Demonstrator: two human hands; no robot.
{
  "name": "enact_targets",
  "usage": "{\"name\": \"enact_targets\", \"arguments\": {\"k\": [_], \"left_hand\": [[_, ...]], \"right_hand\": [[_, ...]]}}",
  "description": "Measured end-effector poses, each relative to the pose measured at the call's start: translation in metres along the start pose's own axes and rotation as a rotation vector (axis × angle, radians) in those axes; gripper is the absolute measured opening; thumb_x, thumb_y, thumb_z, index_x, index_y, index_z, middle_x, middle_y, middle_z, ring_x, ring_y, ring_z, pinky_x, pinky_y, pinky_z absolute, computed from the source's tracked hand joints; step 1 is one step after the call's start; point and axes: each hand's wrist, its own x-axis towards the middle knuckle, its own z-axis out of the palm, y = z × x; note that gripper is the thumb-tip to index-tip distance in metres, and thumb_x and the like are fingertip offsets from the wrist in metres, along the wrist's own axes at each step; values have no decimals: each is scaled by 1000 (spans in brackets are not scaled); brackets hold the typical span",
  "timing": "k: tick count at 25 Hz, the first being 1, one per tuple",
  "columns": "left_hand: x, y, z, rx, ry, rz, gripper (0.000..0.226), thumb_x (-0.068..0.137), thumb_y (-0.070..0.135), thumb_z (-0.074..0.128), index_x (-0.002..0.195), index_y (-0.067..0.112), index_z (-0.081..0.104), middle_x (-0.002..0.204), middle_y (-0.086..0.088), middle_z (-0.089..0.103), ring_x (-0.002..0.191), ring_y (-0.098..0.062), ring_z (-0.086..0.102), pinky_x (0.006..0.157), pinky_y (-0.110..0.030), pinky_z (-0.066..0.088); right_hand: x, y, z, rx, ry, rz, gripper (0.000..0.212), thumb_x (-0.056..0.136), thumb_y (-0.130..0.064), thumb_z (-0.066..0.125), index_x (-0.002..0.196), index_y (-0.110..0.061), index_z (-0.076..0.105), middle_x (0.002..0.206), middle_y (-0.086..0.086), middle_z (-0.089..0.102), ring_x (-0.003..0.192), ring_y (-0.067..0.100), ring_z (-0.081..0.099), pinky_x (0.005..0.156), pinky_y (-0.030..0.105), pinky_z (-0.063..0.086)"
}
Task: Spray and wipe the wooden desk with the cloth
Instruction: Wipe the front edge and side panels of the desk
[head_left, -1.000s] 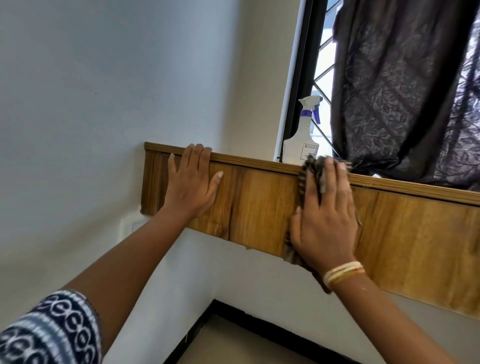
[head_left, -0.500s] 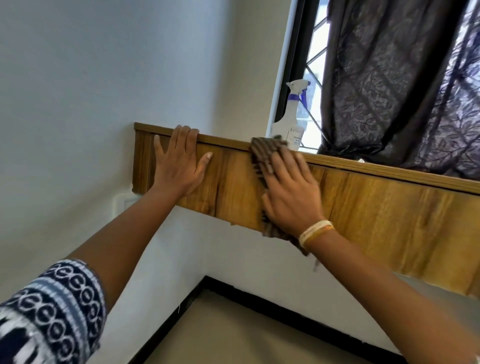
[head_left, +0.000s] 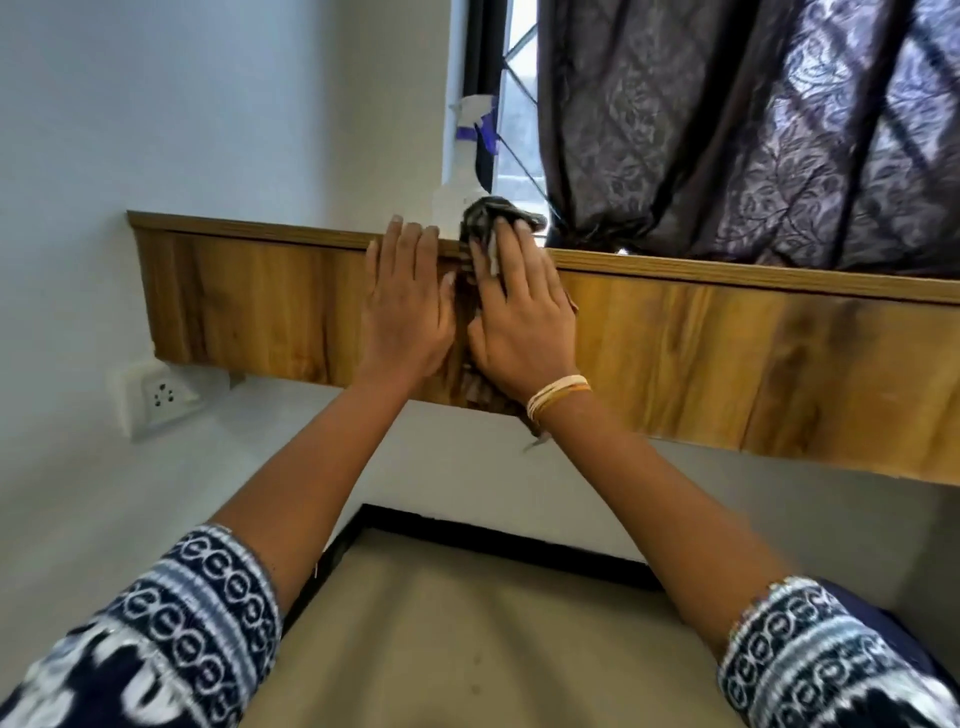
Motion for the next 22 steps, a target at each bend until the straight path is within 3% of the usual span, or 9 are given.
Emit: {"name": "enact_targets", "arguments": {"k": [3,6,9,11,14,16,22], "left_hand": [[-3,9,3,30,59,-47,49,101,32,35,142,6,41,148,-18,41,145,-35,26,120,-49,17],[-6,39,10,-68,109,61,49,101,31,36,144,9,41,151,-15,40,146,-31,27,121,-48,16],[-7,60,18,-160,146,107,48,101,26,39,146,9,40,151,-13,41,146,-29,27,121,-42,15],[-6,65,21,-185,177,124,45,100,20,41,144,9,42,148,-14,45,145,-29,30,121,-40,15],[-4,66,23,-191,207,124,44,100,17,41,143,7,42,146,-16,46,143,-29,32,121,-39,16],[-6,71,23,-185,199,110,45,100,17,42,144,7,41,147,-15,45,144,-30,30,121,-40,17],[11,107,18,-160,87,308,45,98,25,43,140,8,47,139,-11,52,137,-28,40,118,-43,24]], "right_hand": [[-39,56,-22,-50,65,157,66,85,-26,51,148,-8,39,154,22,32,145,37,24,120,45,17],[-84,105,-40,-112,81,351,66,85,-25,51,147,-5,39,151,26,34,141,43,27,118,51,22],[-83,95,-36,-96,83,475,68,85,-26,52,147,-4,37,149,27,35,138,46,27,116,54,22],[-64,68,-26,-37,77,378,69,85,-28,53,148,-6,36,151,25,35,141,43,23,118,50,15],[-41,43,-18,20,11,73,65,86,-28,55,146,-6,42,152,22,37,145,37,22,121,43,9],[-45,60,-24,-17,-11,43,64,88,-30,53,147,-8,42,153,20,36,146,35,24,122,43,9],[-102,138,-55,-82,119,502,66,88,-27,44,149,-6,35,150,28,36,138,44,32,117,53,22]]}}
